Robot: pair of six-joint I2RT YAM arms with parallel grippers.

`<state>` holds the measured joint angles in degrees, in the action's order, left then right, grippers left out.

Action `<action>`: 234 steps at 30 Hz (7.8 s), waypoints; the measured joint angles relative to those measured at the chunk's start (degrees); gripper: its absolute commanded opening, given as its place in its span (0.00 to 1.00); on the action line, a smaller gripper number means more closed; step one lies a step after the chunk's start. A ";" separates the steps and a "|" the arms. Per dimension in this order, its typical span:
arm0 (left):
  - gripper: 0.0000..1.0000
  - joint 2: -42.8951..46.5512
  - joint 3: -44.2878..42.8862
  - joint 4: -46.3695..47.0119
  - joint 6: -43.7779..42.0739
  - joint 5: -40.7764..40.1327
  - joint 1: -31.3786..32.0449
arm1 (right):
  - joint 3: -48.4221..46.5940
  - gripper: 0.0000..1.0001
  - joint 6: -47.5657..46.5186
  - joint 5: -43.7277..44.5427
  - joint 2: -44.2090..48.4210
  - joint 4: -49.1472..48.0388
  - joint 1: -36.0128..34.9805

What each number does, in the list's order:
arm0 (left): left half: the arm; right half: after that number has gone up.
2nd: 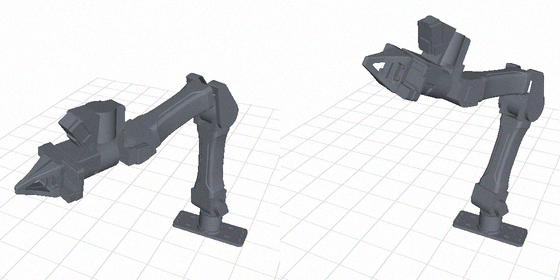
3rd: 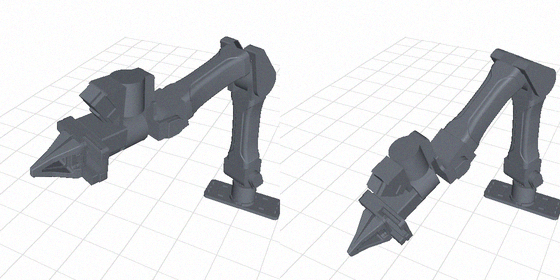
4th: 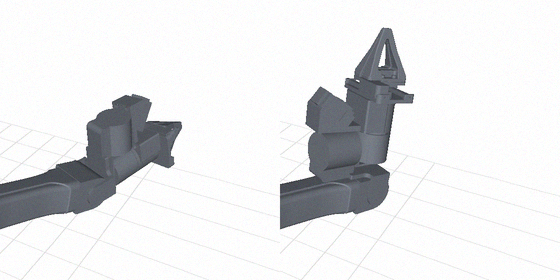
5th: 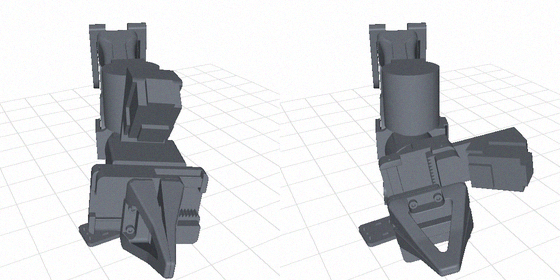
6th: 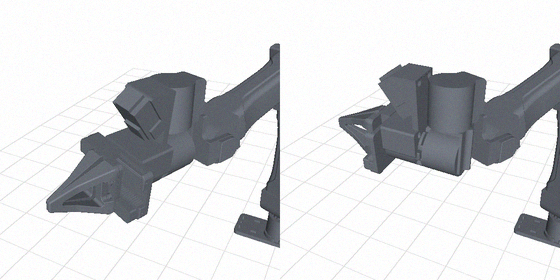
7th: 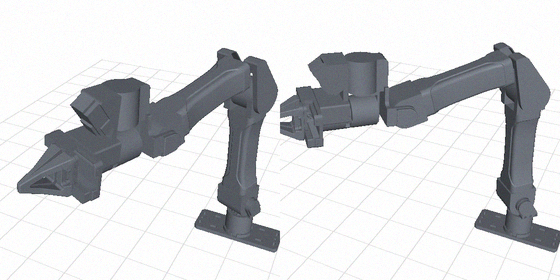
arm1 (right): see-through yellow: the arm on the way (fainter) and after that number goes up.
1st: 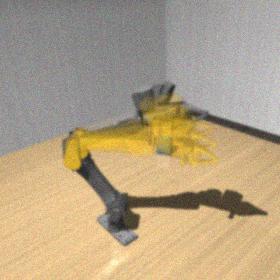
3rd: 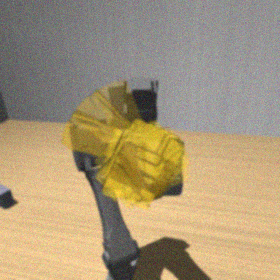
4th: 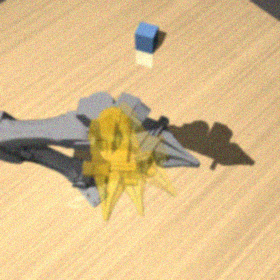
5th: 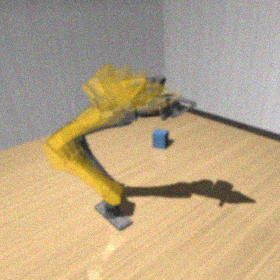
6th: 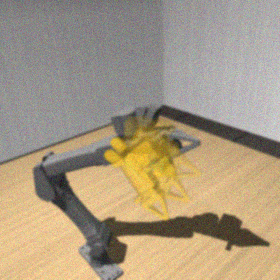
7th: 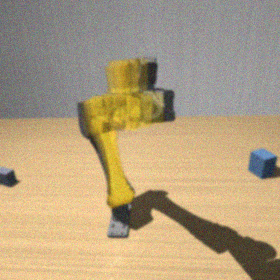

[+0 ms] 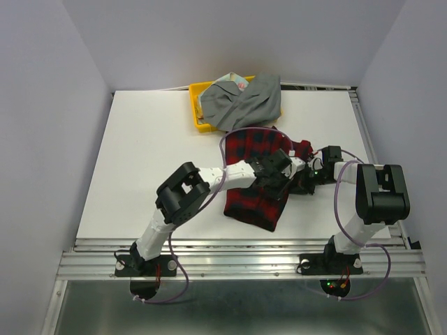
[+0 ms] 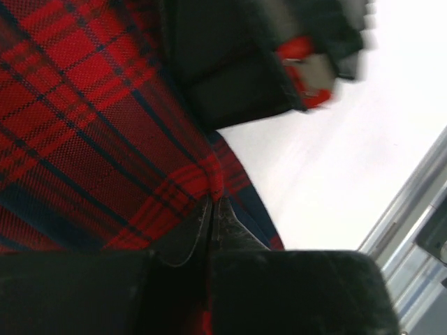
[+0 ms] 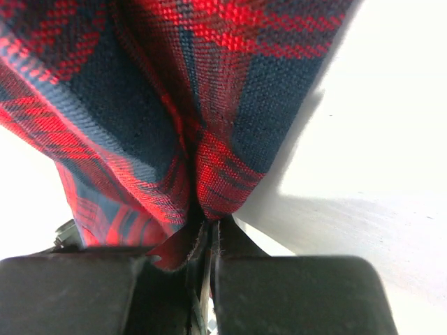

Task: Fold and stack the skirts
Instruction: Fold the skirt

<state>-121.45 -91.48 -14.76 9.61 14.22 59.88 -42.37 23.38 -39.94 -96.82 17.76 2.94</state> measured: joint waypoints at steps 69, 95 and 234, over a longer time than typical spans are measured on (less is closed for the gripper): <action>0.95 48.48 47.39 7.58 -50.95 -17.33 9.29 | -27.04 0.39 -29.09 -8.24 -1.90 30.21 -20.81; 0.99 36.11 61.29 36.68 -59.47 -38.93 22.91 | -22.27 0.29 -28.48 -5.49 -14.47 27.82 -23.06; 0.00 22.95 19.50 -0.46 -40.26 -5.62 -5.55 | -38.47 0.06 -35.85 -9.16 -25.00 24.28 -20.72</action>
<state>-98.50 -71.99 -15.22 -30.65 8.60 54.33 -80.84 -12.47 -49.10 -121.82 42.04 -17.78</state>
